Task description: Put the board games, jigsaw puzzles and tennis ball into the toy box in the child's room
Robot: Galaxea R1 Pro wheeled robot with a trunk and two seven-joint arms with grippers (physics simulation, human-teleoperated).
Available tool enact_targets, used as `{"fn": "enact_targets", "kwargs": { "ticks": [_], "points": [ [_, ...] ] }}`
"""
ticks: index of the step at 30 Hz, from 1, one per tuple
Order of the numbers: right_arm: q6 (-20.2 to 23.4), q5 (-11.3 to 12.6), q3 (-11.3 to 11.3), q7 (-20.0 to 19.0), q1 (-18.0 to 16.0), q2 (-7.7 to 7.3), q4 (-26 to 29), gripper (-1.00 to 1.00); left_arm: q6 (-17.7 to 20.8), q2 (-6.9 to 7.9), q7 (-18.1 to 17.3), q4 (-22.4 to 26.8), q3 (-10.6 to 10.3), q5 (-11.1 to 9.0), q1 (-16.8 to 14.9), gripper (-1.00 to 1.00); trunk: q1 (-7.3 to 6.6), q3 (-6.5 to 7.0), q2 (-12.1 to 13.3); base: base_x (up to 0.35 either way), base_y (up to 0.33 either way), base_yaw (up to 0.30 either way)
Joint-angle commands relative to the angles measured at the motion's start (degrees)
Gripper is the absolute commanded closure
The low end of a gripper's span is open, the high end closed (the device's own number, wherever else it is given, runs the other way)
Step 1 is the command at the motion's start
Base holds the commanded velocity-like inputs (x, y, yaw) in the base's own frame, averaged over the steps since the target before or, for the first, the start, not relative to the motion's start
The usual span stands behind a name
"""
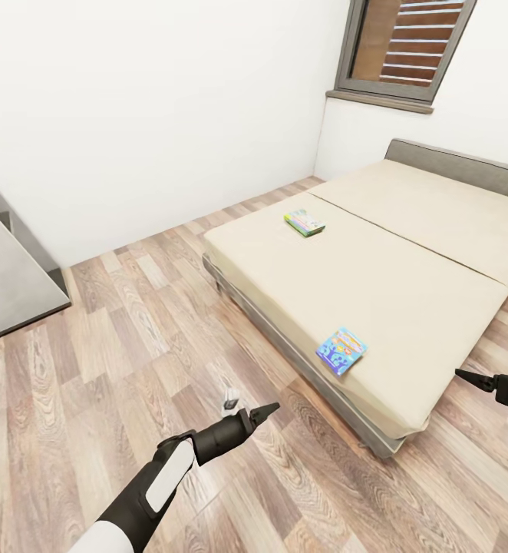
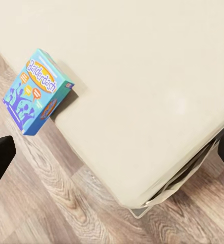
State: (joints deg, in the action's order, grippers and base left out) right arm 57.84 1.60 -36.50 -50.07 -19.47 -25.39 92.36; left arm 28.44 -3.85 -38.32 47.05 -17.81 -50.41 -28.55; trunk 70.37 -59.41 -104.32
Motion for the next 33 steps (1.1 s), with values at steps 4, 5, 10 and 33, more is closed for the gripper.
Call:
{"fn": "enact_targets", "kwargs": {
  "ticks": [4, 5, 10, 33],
  "points": [
    [0.4, 0.2, -0.1, -0.1, 0.0, -0.01, 0.0, -1.0, 0.1, 0.04, -0.3, 0.0, 0.0, -0.2, 0.0, -1.0, -0.01, -0.04, 0.0, 0.053, 0.0, -0.002],
    [0.4, 0.2, -0.1, -0.1, 0.0, -0.01, 0.0, -1.0, 0.1, 0.04, -0.3, 0.0, 0.0, -0.2, 0.0, -1.0, -0.01, -0.04, 0.0, 0.098, 0.0, -0.002],
    [0.4, 0.2, -0.1, -0.1, 0.0, -0.01, 0.0, -1.0, -1.3, 0.06, -0.6, 0.0, 0.0, 0.0, 0.1, -1.0, -0.01, -0.04, 0.0, 0.192, 0.004, -0.001],
    [0.4, 0.1, -0.1, -0.1, 0.0, -0.02, 0.0, -1.0, -2.9, -0.14, -0.7, -0.6, -0.1, 0.2, 0.2, -1.0, -0.01, -0.04, 0.0, 0.11, 0.014, 0.0]
  ]
}}
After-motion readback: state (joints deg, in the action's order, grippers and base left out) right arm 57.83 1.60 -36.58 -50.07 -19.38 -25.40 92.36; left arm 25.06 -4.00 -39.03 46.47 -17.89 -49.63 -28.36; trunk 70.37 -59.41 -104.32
